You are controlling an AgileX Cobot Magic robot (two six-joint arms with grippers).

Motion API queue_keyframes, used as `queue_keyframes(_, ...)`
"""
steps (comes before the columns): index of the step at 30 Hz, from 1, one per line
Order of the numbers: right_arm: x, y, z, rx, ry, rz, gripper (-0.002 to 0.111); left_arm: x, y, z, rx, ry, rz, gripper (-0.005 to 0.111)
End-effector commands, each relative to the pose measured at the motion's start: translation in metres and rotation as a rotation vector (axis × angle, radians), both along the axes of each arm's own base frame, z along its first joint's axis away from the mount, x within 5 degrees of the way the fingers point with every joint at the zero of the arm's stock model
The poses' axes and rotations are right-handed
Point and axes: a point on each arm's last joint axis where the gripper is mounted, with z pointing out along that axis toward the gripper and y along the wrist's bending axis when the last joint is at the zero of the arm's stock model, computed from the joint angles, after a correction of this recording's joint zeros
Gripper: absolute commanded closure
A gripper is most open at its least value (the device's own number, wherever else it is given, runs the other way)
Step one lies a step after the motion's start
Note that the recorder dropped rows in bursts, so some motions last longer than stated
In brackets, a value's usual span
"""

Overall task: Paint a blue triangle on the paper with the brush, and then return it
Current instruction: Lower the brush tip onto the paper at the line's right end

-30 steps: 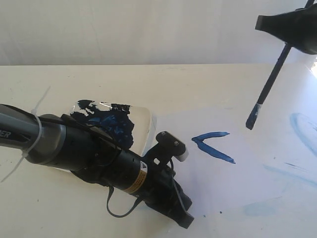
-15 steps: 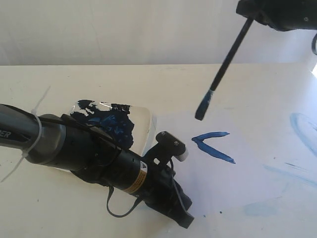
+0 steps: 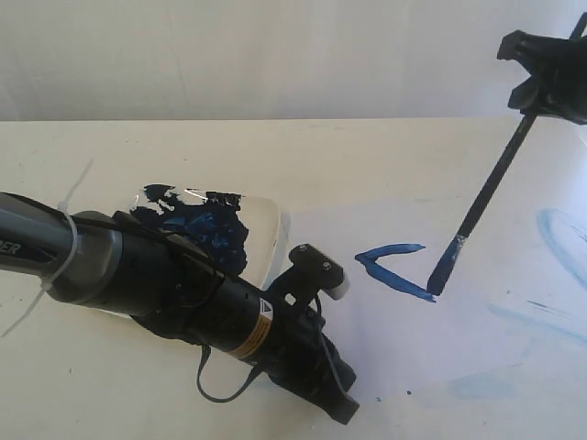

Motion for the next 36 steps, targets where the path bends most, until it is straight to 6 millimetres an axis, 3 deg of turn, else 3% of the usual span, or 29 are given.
queue_keyframes(1,0.0,-0.006,-0.009,0.012,-0.004,-0.065,0.108,0.0,0.001,-0.002,0.007,0.003,-0.008,0.107)
queue_keyframes(9,0.008,-0.009,-0.012,-0.013,-0.051,-0.103,0.108,0.0,0.001,-0.002,0.009,0.0,-0.006,0.107)
queue_keyframes(18,0.021,-0.011,-0.033,-0.017,-0.015,-0.132,0.108,0.001,0.001,-0.002,0.012,-0.005,-0.004,0.107)
queue_keyframes(26,0.021,-0.015,-0.017,0.008,-0.112,-0.202,0.108,0.001,0.001,-0.002,0.012,-0.005,-0.004,0.107)
queue_keyframes(32,0.009,-0.005,0.016,-0.089,-0.296,-0.153,0.108,0.001,0.001,-0.002,0.012,-0.005,-0.004,0.107)
queue_keyframes(36,0.006,0.007,0.004,-0.124,-0.227,-0.074,0.108,0.001,0.002,-0.002,0.012,-0.006,-0.002,0.107)
